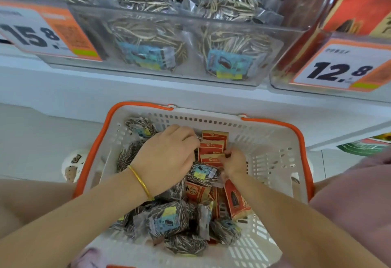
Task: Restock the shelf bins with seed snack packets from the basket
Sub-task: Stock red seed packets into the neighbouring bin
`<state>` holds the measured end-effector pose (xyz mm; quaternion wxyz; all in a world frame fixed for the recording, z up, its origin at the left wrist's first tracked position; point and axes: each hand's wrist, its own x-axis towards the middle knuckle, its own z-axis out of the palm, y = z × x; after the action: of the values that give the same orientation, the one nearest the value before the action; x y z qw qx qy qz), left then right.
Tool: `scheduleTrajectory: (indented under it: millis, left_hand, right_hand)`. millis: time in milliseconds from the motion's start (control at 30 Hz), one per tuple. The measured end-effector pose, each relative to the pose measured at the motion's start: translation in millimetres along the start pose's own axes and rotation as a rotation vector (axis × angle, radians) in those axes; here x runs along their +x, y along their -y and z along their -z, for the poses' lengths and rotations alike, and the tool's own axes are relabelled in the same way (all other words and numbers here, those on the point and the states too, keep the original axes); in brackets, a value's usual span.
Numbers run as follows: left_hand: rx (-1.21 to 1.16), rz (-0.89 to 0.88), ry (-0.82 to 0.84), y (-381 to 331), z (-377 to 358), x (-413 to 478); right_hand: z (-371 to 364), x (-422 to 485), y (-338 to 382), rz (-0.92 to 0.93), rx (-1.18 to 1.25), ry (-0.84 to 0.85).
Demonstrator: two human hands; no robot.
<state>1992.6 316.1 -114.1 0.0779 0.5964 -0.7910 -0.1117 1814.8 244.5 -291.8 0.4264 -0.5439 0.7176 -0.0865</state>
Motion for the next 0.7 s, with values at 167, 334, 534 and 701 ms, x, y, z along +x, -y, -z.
scheduleTrajectory:
  millis: [167, 334, 534, 701]
  left_hand:
    - [0.003, 0.006, 0.013, -2, -4, 2]
    - [-0.010, 0.024, 0.028, -3, -5, 0]
    - [-0.028, 0.030, 0.038, -4, -5, -3]
    - [-0.041, 0.046, 0.044, -5, -5, -2]
  right_hand:
    - [-1, -1, -4, 0.035, -0.006, -0.035]
    - [-3, -4, -2, 0.147, -0.035, -0.004]
    - [2, 1, 1, 0.058, 0.071, 0.020]
    - [9, 2, -3, 0.095, 0.041, 0.023]
